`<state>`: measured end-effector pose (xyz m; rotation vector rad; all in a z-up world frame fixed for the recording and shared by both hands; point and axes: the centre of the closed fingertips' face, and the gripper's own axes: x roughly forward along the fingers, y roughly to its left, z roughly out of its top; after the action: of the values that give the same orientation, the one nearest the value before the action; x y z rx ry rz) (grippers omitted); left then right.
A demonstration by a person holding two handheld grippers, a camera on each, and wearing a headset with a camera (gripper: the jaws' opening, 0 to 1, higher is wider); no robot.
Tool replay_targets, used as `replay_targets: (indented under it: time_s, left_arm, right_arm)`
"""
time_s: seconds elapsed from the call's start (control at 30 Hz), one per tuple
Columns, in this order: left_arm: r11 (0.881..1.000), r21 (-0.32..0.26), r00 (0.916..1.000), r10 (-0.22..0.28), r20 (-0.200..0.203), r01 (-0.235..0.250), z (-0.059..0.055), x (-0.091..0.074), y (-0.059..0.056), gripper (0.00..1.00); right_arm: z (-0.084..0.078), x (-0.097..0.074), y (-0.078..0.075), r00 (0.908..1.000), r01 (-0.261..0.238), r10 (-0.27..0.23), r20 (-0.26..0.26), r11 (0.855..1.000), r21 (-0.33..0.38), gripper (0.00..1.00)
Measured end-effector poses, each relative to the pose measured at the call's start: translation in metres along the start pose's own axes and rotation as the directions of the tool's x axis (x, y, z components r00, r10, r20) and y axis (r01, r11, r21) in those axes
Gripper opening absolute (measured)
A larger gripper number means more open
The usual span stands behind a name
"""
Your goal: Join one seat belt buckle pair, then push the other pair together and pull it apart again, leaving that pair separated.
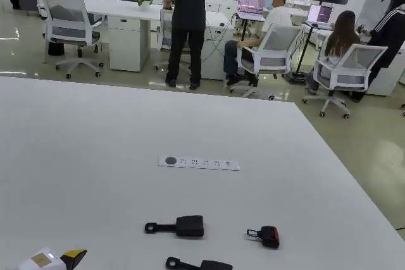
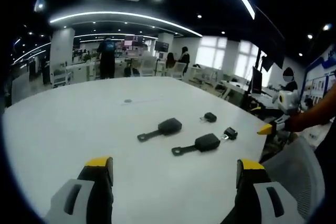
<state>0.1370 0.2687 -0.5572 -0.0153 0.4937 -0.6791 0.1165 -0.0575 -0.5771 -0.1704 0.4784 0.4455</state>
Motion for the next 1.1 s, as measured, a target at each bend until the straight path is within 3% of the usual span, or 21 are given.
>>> replay_targets:
  time_s: [0.57,0.8,1.1]
  left_arm:
    - [1.0,0.0,1.0,-0.001,-0.005,0.001,-0.0082,0.0036,0.0054,1.0]
    - [1.0,-0.001,1.0,-0.002,-0.004,0.002,-0.0054,0.0037,-0.0038,1.0]
    - [1.0,-0.004,1.0,0.0,-0.005,0.0,-0.003,0.0034,-0.0032,1.0]
  right_arm:
    - [-0.0025,-0.0011,0.0006,1.0,-0.003,0.003,-0.003,1.0,0.001,0.97]
    - [-0.002,-0.0024,0.0001,1.0,0.0,0.0,-0.008,1.0,0.002,0.97]
    - [-0.0043,0.0016,-0.0004,1.0,-0.002,0.002,-0.008,1.0,0.009,0.97]
